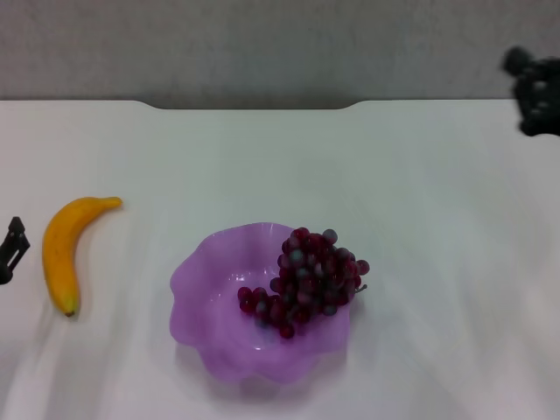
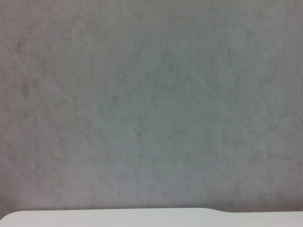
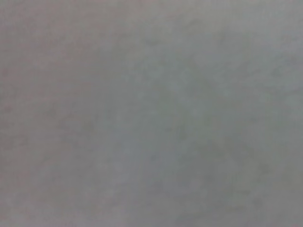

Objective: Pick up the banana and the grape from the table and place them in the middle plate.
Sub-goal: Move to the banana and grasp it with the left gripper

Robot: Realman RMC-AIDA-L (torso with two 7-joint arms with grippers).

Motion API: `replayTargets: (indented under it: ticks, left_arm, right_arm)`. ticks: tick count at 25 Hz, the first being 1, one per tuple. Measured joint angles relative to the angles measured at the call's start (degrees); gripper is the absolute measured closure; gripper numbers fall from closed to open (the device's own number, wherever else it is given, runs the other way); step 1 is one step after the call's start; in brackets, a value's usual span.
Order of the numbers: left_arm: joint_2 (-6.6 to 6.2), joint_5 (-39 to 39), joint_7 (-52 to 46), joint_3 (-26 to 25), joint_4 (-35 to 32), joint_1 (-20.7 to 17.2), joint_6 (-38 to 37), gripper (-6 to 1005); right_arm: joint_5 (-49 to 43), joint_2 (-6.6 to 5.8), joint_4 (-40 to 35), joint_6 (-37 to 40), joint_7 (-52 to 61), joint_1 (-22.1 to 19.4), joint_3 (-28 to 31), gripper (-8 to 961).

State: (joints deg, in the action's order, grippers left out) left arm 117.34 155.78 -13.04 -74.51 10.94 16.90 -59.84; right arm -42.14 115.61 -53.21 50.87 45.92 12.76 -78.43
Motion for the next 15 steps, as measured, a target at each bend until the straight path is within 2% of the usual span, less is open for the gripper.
replayTargets:
  ticks: [2, 5, 7, 8, 9, 15]
  left_arm:
    - [0.03, 0.14, -0.01, 0.04, 0.02, 0.04, 0.00, 125]
    - [0.13, 0.51, -0.03, 0.37, 0.14, 0.20, -0.01, 125]
    - [0.15, 0.49, -0.22, 1.12, 0.33, 0.26, -0.07, 125]
    - [0.14, 0.42, -0.52, 1.70, 0.51, 0.27, -0.11, 125]
    - [0.11, 0.39, -0.88, 2.02, 0.67, 0.27, -0.17, 126]
    - [0.06, 0.24, -2.18, 4.87, 2.51, 0.36, -0.55, 126]
  right_arm:
    - [9.33, 0.14, 2.41, 0.19, -8.60, -1.60, -1.91, 840]
    - [27.98, 0.24, 7.40, 2.09, -23.33, -3.15, -6.98, 928]
    - [42.06, 0.21, 11.08, 5.74, -33.87, -3.85, -12.15, 957]
    - [53.37, 0.23, 14.73, 10.52, -40.86, -4.37, -17.33, 956]
    - [53.37, 0.23, 14.73, 10.52, -40.86, -4.37, -17.33, 956]
    - [78.58, 0.49, 26.03, 24.48, -51.13, -4.97, -30.12, 953]
